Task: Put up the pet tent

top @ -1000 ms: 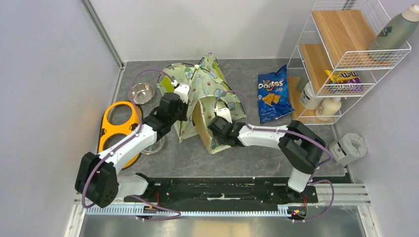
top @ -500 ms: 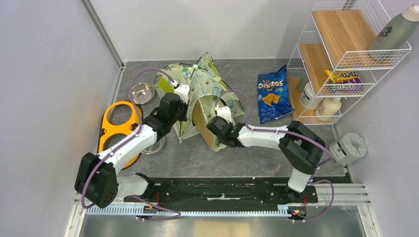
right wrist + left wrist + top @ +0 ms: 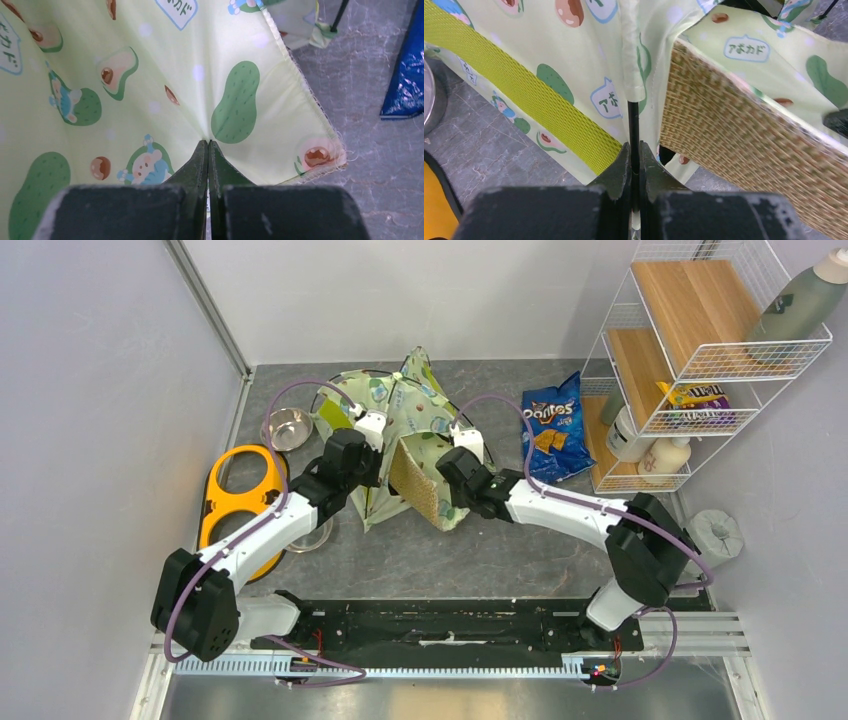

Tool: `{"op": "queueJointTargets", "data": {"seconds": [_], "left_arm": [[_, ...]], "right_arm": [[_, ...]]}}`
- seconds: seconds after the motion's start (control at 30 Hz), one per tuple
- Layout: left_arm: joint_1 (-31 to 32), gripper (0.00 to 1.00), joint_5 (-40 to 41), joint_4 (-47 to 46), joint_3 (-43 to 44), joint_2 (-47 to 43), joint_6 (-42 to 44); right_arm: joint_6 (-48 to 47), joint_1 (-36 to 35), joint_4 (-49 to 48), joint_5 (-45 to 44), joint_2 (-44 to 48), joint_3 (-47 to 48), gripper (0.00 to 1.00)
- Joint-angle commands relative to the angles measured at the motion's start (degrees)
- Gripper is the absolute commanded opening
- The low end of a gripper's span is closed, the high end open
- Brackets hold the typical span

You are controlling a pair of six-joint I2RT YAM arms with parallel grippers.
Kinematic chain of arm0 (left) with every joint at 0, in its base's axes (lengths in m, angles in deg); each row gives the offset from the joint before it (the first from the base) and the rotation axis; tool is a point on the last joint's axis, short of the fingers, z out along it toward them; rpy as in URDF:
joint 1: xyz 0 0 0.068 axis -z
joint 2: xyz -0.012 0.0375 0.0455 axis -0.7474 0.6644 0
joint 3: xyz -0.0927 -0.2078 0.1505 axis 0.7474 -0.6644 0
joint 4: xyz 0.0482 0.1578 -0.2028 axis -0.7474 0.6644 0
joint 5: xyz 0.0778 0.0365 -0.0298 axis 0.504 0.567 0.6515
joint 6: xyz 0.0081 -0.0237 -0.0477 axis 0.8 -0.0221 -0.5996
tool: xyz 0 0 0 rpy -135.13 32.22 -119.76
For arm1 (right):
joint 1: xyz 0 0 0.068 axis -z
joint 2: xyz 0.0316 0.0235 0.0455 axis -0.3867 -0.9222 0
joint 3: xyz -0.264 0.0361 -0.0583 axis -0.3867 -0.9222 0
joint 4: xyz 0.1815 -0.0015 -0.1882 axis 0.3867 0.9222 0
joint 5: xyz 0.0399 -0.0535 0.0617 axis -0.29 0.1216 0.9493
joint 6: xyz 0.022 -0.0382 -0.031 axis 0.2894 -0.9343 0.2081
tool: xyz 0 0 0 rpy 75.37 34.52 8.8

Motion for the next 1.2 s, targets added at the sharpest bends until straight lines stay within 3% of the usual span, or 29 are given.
{"op": "queueJointTargets", "data": {"seconds": [0.0,0.17,0.33,0.77,0.97,1.0,1.17], "left_arm": [[0.8,0.02,-6.8,6.5,0.5,0.8,2.6],[0.8,0.02,-11.2,7.4,1.2,1.2,2.5],[0.8,0.02,-12.4,7.5,1.2,1.3,1.5],[0.8,0.02,-10.2,7.5,1.9,2.4,-1.1],[0.8,0.02,-9.4,7.4,2.5,3.5,-2.7],[0.8,0.02,-8.7,7.6,2.6,3.6,-2.7],[0.8,0.02,-7.7,8.4,3.2,3.8,-2.6]], "right_arm": [[-1.6,1.9,-7.6,0.0,-3.2,4.3,0.0],[0.3,2.4,-13.3,-0.4,-8.9,7.3,0.0],[8.3,2.6,-14.2,-6.1,-13.5,9.8,0.0],[30.1,3.5,-0.1,-26.8,-14.4,13.3,0.0],[28.2,3.6,1.5,-22.6,-12.6,11.8,0.0],[26.9,3.7,2.0,-20.4,-11.3,11.4,0.04],[20.3,5.3,1.9,-8.1,-1.8,5.7,0.58]]}}
